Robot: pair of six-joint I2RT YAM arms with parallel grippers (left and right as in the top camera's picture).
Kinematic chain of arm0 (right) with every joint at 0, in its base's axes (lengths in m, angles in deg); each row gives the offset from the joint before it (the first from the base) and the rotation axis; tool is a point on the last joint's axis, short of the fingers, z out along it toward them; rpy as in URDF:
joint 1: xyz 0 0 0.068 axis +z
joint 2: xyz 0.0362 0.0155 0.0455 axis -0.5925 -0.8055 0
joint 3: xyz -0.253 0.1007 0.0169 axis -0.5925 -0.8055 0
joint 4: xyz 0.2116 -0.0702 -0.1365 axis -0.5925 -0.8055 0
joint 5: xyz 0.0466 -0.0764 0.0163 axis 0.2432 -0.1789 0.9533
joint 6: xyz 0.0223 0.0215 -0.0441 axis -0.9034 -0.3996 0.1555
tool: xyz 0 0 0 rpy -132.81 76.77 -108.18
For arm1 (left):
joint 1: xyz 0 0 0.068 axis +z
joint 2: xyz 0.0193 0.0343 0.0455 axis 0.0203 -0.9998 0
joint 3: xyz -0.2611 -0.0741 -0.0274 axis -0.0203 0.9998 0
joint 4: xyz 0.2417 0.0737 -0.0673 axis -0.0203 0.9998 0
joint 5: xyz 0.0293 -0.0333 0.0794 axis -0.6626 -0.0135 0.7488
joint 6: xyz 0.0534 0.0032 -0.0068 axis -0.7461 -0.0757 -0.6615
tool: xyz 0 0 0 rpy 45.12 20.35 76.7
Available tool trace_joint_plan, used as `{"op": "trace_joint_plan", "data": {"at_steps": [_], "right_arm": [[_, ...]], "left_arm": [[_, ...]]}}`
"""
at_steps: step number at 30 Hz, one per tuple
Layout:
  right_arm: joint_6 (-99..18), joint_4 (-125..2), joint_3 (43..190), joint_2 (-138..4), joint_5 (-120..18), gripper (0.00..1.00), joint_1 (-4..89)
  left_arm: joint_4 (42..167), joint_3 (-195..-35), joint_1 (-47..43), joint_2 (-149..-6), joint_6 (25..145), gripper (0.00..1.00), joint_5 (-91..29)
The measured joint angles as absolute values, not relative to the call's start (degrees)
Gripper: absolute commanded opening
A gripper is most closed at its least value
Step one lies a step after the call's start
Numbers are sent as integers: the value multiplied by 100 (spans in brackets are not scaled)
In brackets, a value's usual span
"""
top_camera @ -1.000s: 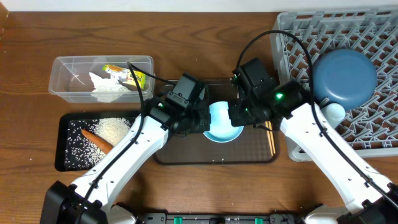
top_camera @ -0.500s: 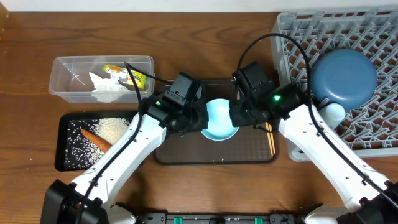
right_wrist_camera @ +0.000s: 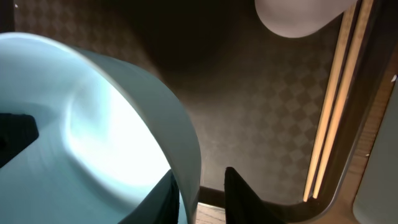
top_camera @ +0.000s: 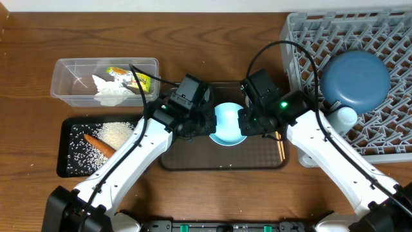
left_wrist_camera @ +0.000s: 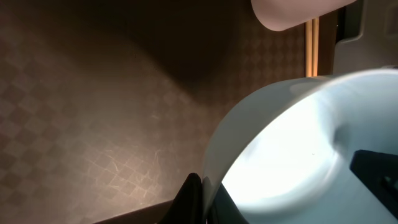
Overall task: Sort waste into correct bins and load items into the dishwasher rack
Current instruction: 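Release the left gripper and lift the bowl with the right gripper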
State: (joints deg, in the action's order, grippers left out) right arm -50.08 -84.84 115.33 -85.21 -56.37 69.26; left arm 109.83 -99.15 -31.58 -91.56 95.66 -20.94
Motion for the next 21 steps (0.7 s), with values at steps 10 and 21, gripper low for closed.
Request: {"op": "trace_joint_plan", "data": {"at_steps": [10, 21], "right_arm": [[-5067, -8307, 11506, -8523, -5847, 1, 6990], [-5019, -8243, 11504, -8523, -6627, 1, 7018]], "left_arm": [[10950, -9915, -3158, -9147, 9605, 50, -2164], [11107, -9961, -2502, -8138, 9605, 59, -2193]]}}
